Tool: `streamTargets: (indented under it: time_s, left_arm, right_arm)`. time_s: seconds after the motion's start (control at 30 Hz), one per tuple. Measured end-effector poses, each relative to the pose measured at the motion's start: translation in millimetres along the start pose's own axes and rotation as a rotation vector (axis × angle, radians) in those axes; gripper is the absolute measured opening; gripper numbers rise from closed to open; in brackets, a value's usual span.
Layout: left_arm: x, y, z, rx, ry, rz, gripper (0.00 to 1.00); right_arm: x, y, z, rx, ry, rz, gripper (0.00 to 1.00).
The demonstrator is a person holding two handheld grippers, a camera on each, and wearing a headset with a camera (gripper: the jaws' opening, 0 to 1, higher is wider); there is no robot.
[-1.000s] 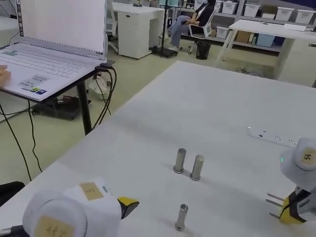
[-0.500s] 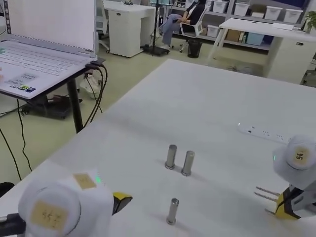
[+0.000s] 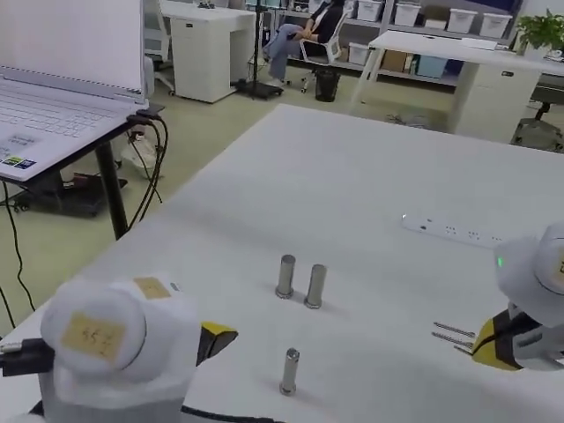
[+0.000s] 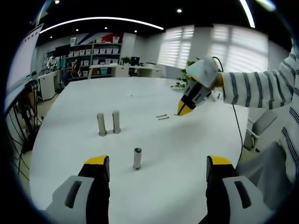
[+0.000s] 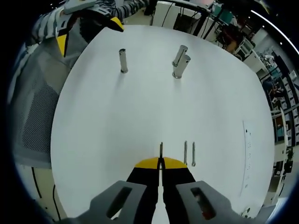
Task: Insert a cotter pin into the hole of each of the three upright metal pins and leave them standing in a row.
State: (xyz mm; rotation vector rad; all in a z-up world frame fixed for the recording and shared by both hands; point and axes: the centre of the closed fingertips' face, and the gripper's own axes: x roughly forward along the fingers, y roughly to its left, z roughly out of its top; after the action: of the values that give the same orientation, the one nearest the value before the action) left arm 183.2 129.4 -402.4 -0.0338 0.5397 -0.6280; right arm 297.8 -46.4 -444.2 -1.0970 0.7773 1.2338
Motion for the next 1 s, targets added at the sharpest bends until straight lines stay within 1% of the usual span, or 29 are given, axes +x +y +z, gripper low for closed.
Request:
streamTargets:
  time_s: [0.13, 0.2, 0.3, 0.43, 0.57, 0.73, 1.0]
  left_arm:
    - [4.5, -1.5, 7.9, -0.006, -0.01, -0.018, 0.81]
    - [7.0, -3.1, 12.0, -0.02, -0.018, -0.03, 0.8]
    - [11.1, -5.0, 18.0, -0.042, -0.033, -0.046, 0.76]
    - [17.0, -8.2, 24.4, -0.07, -0.044, -0.068, 0.72]
    - [23.4, -12.0, 27.6, -0.101, -0.045, -0.096, 0.69]
    - [28.3, -16.1, 31.1, -0.137, -0.054, -0.117, 0.64]
    - [33.9, -19.9, 35.3, -0.182, -0.066, -0.141, 0.56]
  right_arm:
    - [-10.0, 2.7, 13.6, -0.024, -0.055, -0.049, 0.0]
    - [-15.6, 4.0, 20.9, -0.04, -0.082, -0.081, 0.0]
    - [-22.4, 6.7, 30.2, -0.051, -0.12, -0.114, 0.0]
    - [-30.5, 10.6, 40.8, -0.072, -0.16, -0.158, 0.0]
    - [-33.6, 13.8, 49.2, -0.096, -0.188, -0.199, 0.0]
    - [-35.2, 21.2, 57.8, -0.112, -0.218, -0.222, 0.0]
    - [-39.2, 39.3, 80.6, -0.132, -0.282, -0.233, 0.0]
